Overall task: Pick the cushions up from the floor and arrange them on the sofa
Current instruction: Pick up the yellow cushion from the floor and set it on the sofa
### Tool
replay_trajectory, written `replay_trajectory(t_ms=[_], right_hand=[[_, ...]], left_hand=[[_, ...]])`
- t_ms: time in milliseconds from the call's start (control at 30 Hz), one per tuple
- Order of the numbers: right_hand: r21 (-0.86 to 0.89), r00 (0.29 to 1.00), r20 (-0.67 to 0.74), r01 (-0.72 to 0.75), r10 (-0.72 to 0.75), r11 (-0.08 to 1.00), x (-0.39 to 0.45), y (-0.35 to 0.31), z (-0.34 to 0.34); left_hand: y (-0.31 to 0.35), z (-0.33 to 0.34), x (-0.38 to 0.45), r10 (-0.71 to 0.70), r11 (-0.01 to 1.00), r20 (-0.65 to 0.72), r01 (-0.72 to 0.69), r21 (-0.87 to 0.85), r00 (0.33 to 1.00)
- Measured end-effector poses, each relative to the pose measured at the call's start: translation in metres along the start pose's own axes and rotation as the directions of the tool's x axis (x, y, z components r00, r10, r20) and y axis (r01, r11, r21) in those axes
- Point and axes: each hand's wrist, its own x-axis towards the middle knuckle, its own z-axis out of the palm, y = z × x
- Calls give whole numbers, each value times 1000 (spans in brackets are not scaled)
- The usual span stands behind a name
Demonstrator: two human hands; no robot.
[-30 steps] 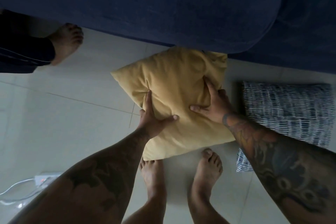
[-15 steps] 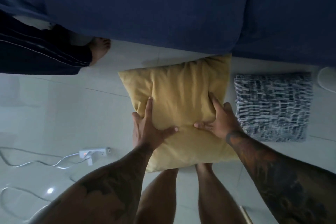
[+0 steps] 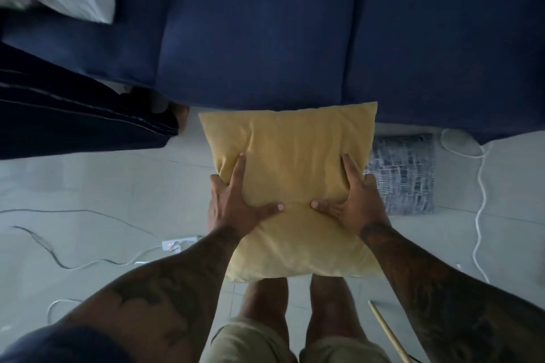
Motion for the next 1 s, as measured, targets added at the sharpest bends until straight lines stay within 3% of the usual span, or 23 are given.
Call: replay_trajectory(t_ms=[167,367,733,1000], right_hand=[[96,995,-98,42,-33,995,-28,-60,-61],[173,969,-229,133,-92,976,2,-117,-126],[221,976,-206,121,-75,968,157,-174,-216],[236,959,-270,154,-87,960,271,-233,-246]], left_hand=[[48,-79,-9,95,995,-99,-94,18,990],[113,-153,36,209,977,-135,-214,-19,969],[234,-205,196,261,965,-126,-259,34,957],[271,-240,317,251,968,-159,-248,40,955]])
